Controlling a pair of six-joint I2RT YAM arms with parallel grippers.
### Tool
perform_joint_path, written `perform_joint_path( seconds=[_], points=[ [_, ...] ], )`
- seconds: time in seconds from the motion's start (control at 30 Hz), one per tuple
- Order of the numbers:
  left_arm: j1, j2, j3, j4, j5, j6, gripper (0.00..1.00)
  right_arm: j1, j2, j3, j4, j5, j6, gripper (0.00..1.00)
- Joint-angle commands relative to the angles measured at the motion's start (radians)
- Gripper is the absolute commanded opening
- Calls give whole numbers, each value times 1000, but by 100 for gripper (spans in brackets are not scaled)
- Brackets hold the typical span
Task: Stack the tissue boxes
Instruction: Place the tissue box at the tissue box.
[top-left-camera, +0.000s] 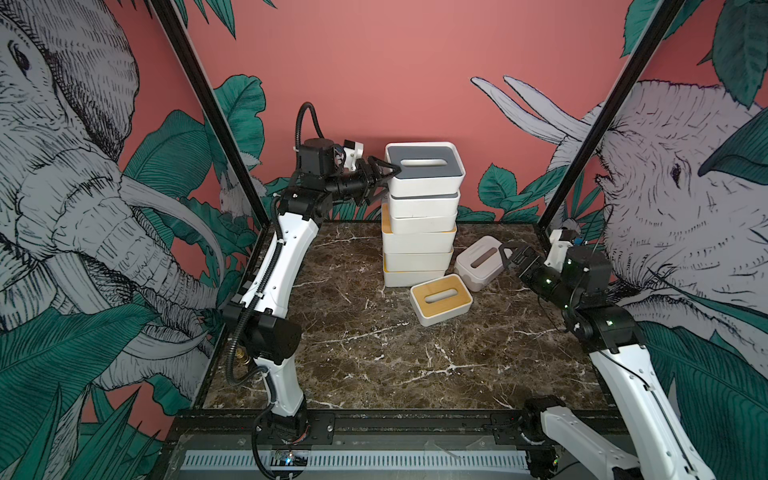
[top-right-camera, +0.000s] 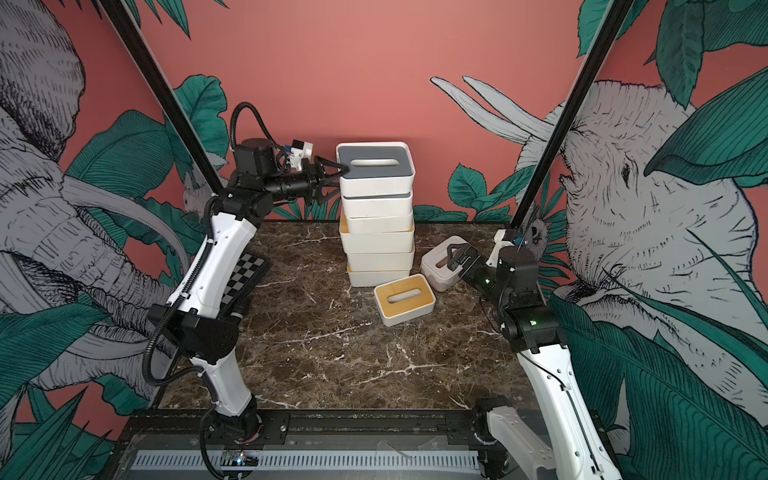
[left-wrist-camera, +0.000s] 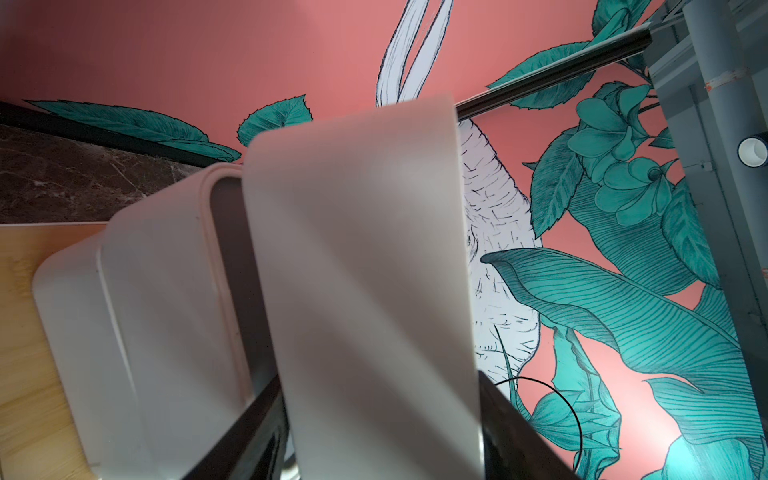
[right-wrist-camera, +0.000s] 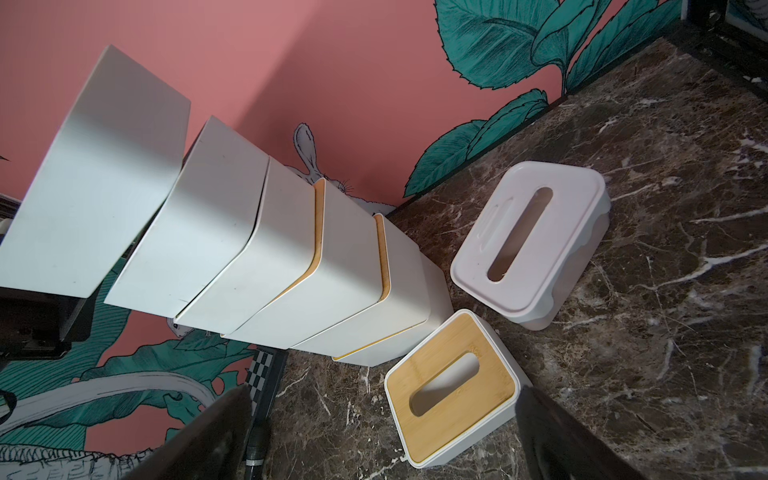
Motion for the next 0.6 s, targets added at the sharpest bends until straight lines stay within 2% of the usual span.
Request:
perform_joint_path(
  seconds=[0.0,0.43,0.57],
  points=[
    [6,-36,26,44,4,-1,70,4,-1,3,47,-5,1,99],
    [9,-39,19,31,-14,16,78,3,0,-1,56,-4,3,99],
    [10,-36,37,7,-16,38,89,3,-3,-2,56,-4,3,99]
  ],
)
